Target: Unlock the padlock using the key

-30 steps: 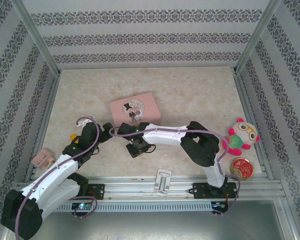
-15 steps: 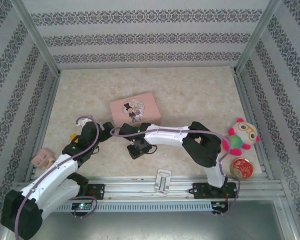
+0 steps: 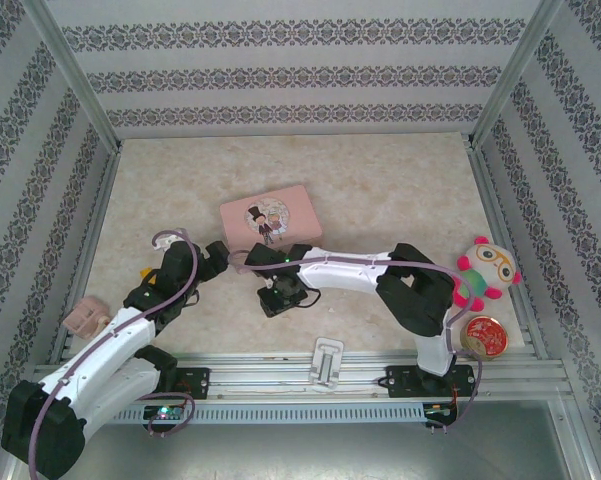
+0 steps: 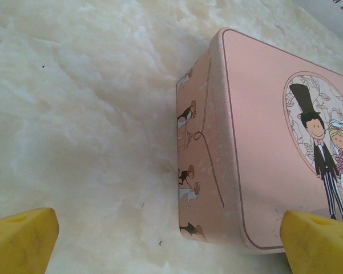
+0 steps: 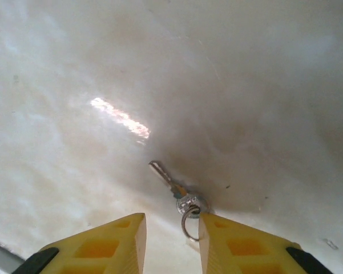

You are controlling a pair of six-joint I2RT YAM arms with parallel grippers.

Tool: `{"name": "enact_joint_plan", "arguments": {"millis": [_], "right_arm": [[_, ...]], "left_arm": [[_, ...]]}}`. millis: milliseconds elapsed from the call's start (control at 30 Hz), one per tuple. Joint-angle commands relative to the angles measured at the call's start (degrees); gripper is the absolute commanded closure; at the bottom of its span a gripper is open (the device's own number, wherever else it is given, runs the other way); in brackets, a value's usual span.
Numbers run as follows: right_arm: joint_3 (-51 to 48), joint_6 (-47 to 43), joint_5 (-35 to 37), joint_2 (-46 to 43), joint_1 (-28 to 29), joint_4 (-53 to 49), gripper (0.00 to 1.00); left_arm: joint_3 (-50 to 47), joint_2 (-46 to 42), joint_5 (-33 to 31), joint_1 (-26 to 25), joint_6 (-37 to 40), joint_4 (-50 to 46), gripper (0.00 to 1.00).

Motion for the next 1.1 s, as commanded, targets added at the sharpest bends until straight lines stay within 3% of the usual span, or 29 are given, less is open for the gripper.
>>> {"name": "enact_joint_plan", "arguments": {"millis": [0, 700, 1067], "right_arm": [[-0.4, 1.1, -0.4, -3.2, -0.4, 0.4, 0.68], [2.6, -2.3, 4.4, 3.7, 1.2, -5.5, 0.68], [1.8, -1.9, 4.9, 3.4, 1.1, -5.0, 0.77]], "left_arm": [[2.0, -0.3, 0.6, 0.9, 0.8, -2.0, 0.01], [1.6, -0.1, 1.2, 0.9, 0.6, -1.6, 0.01], [1.3, -0.5, 1.4, 1.0, 0.4, -1.7, 0.01]]}}
